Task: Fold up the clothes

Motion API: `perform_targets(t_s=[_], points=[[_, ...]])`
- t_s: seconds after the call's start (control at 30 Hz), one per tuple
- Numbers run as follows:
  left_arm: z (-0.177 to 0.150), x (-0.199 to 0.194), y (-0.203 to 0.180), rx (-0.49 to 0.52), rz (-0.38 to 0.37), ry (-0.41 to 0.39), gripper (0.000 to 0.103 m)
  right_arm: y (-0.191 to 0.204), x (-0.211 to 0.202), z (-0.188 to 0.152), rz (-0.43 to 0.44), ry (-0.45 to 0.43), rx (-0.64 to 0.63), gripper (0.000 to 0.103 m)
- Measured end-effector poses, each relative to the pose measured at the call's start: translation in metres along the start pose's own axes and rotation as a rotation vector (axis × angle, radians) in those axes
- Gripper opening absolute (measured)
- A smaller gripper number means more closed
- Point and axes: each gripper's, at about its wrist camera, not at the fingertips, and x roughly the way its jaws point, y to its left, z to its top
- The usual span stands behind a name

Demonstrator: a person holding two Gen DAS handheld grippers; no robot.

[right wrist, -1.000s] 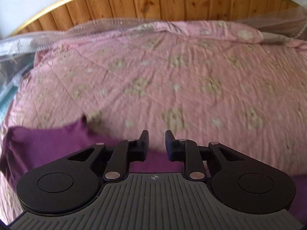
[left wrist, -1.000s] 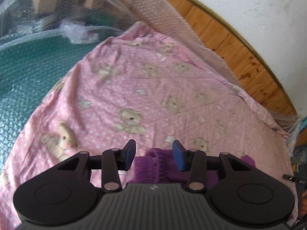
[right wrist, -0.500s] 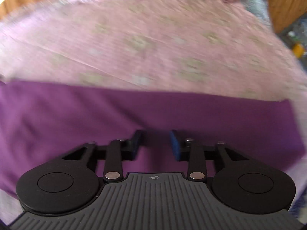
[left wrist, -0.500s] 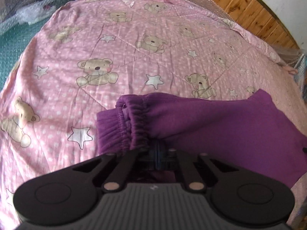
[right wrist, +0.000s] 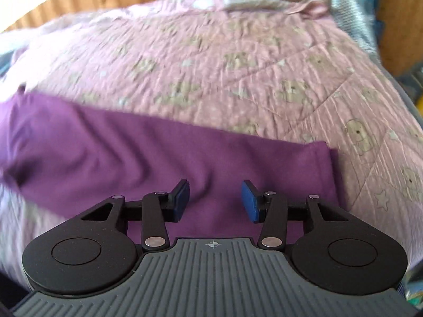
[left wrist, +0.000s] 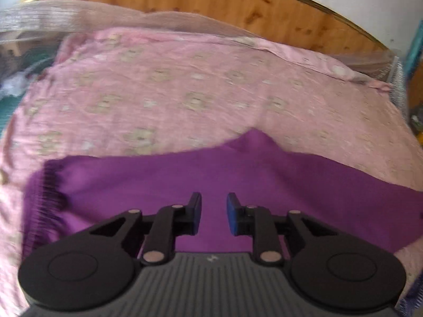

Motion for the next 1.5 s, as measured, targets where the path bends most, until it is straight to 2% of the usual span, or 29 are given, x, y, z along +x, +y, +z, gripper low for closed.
perform_targets(t_s=[0.07, 0.13, 0.2, 0.23, 0.33, 0.37, 0.47, 0.57, 0.7, 0.73, 0.77, 0.8, 0.9, 0.97, 1.03, 1.1, 1.13, 1.17, 1.2, 1.3, 1.37, 1.4, 1.47, 1.5], points=[[-0.013, 0.026, -0.028, 0.048, 0.006, 0.078, 0.023, -0.021, 0.002, -0.011, -0.022, 0.016, -0.042, 0.046], [-0.026, 0.043, -0.035, 0.077, 0.053, 0.126, 0.022, -0.048, -0.002, -0.017, -0.020, 0.004, -0.029, 0.046], [-0.036, 0.052, -0.031, 0.084, 0.094, 0.142, 0.022, -0.071, -0.006, -0.019, -0.012, -0.002, -0.020, 0.036], [-0.035, 0.051, -0.029, 0.062, 0.108, 0.151, 0.020, -0.078, -0.006, -0.018, -0.005, 0.000, -0.022, 0.022], [-0.028, 0.042, -0.032, 0.040, 0.163, 0.158, 0.016, -0.087, -0.008, -0.014, -0.005, 0.008, -0.046, 0.016], [-0.023, 0.036, -0.042, 0.039, 0.141, 0.134, 0.018, -0.084, -0.013, -0.013, -0.015, -0.007, -0.047, 0.020], [-0.018, 0.028, -0.077, 0.003, -0.012, 0.082, 0.022, -0.076, -0.023, -0.009, 0.006, -0.077, -0.029, 0.033], [-0.019, 0.037, -0.120, 0.032, -0.161, 0.091, 0.023, -0.080, -0.014, -0.001, -0.025, -0.103, 0.003, 0.044], [-0.024, 0.053, -0.176, 0.122, -0.248, 0.107, 0.025, -0.094, 0.010, 0.017, -0.029, -0.096, 0.040, 0.045], [-0.027, 0.056, -0.183, 0.130, -0.244, 0.107, 0.026, -0.097, 0.013, 0.018, -0.015, -0.084, 0.043, 0.040], [-0.029, 0.059, -0.190, 0.136, -0.239, 0.107, 0.026, -0.100, 0.016, 0.018, -0.001, -0.073, 0.044, 0.014], [-0.032, 0.062, -0.194, 0.137, -0.231, 0.111, 0.026, -0.102, 0.015, 0.018, -0.015, -0.074, 0.034, 0.006], [-0.038, 0.072, -0.201, 0.132, -0.193, 0.127, 0.027, -0.108, 0.016, 0.013, -0.080, -0.072, 0.023, 0.004], [-0.045, 0.084, -0.203, 0.139, -0.110, 0.169, 0.026, -0.109, 0.020, 0.007, -0.090, -0.074, 0.034, 0.004], [-0.049, 0.088, -0.204, 0.161, -0.077, 0.159, 0.022, -0.111, 0.021, 0.007, -0.082, -0.080, 0.070, 0.005], [-0.046, 0.088, -0.204, 0.140, -0.072, 0.168, 0.022, -0.114, 0.021, 0.008, -0.067, -0.076, 0.113, 0.008], [-0.044, 0.088, -0.206, 0.141, -0.065, 0.174, 0.022, -0.120, 0.016, 0.006, -0.059, -0.081, 0.155, 0.020], [-0.043, 0.088, -0.210, 0.159, -0.057, 0.177, 0.023, -0.126, 0.010, 0.003, -0.051, -0.088, 0.202, 0.041], [-0.044, 0.089, -0.213, 0.185, -0.043, 0.179, 0.023, -0.131, 0.000, -0.001, -0.046, -0.112, 0.254, 0.048], [-0.041, 0.090, -0.224, 0.230, 0.001, 0.191, 0.023, -0.143, -0.021, -0.027, 0.006, -0.136, 0.383, 0.048], [-0.034, 0.083, -0.232, 0.222, 0.010, 0.193, 0.027, -0.142, -0.023, -0.045, 0.049, -0.120, 0.419, 0.048], [-0.029, 0.076, -0.239, 0.231, 0.014, 0.177, 0.028, -0.140, -0.023, -0.053, 0.067, -0.109, 0.421, 0.047], [-0.016, 0.061, -0.259, 0.278, 0.034, 0.119, 0.039, -0.135, -0.020, -0.061, 0.074, -0.095, 0.420, 0.046], [-0.008, 0.054, -0.274, 0.301, 0.025, 0.098, 0.040, -0.132, -0.019, -0.063, 0.063, -0.099, 0.410, 0.046]])
